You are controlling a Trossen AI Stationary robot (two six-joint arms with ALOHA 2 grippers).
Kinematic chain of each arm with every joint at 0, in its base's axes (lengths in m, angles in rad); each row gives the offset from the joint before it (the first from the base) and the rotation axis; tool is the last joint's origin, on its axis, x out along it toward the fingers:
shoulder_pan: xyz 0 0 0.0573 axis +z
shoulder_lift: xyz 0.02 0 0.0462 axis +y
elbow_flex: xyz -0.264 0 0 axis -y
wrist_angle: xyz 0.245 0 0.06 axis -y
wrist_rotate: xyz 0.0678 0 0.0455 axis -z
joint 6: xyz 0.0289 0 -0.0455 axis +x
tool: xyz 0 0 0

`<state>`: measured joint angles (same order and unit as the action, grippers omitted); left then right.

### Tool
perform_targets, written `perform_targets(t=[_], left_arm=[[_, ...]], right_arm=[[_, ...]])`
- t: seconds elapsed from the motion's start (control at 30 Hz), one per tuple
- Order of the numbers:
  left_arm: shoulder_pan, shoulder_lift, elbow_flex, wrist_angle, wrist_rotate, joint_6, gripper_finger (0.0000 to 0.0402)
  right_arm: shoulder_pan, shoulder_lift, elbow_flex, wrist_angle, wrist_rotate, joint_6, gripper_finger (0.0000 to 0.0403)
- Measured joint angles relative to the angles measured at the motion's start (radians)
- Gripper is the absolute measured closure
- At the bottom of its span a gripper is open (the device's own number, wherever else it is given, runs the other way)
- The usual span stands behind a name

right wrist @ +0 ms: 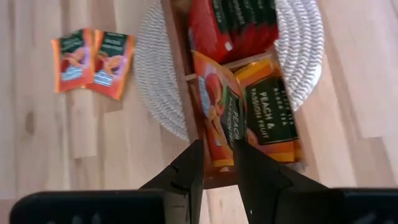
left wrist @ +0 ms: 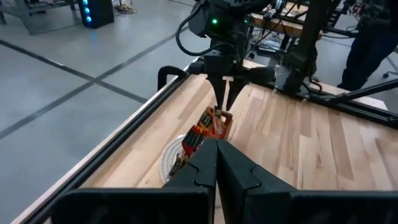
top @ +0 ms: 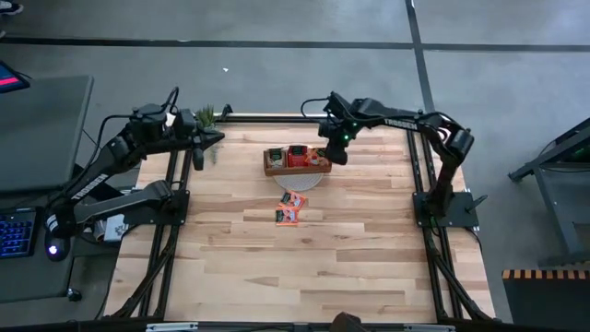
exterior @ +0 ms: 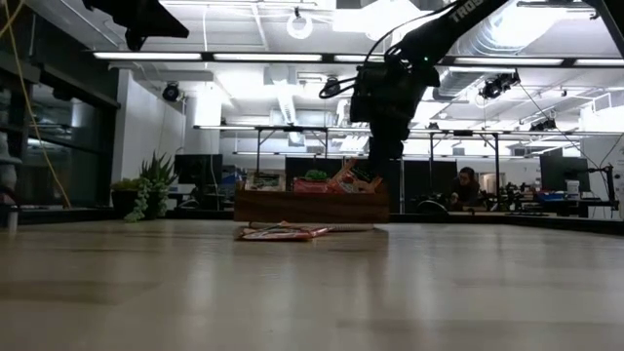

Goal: Pick & Place Tea
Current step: Put the orange tea bag in the right section of the wooden organizer

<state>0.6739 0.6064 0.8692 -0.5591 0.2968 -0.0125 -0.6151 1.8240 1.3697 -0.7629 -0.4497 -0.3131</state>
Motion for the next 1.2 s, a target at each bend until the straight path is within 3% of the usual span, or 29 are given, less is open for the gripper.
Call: perform_targets(t=[0.13,0.8,1.2], left_arm=[[0.0,0.0,0.0,0.0,0.0,-0.019,0.0401],[0.0,0.0,0.0,-0.019,-0.002,-0.022,0.0401],[0.0,0.0,0.0,-0.019,-0.004,-0.021,0.0401]], right_arm=[[0.0,0.0,0.0,0.004,0.05,-0.001,0.032],[-0.003,-0.009,0.013,0.058,0.104,-0.064,0.032],[-0.007,-0.007,0.013,0.161,0.042,-0.088,0.032]])
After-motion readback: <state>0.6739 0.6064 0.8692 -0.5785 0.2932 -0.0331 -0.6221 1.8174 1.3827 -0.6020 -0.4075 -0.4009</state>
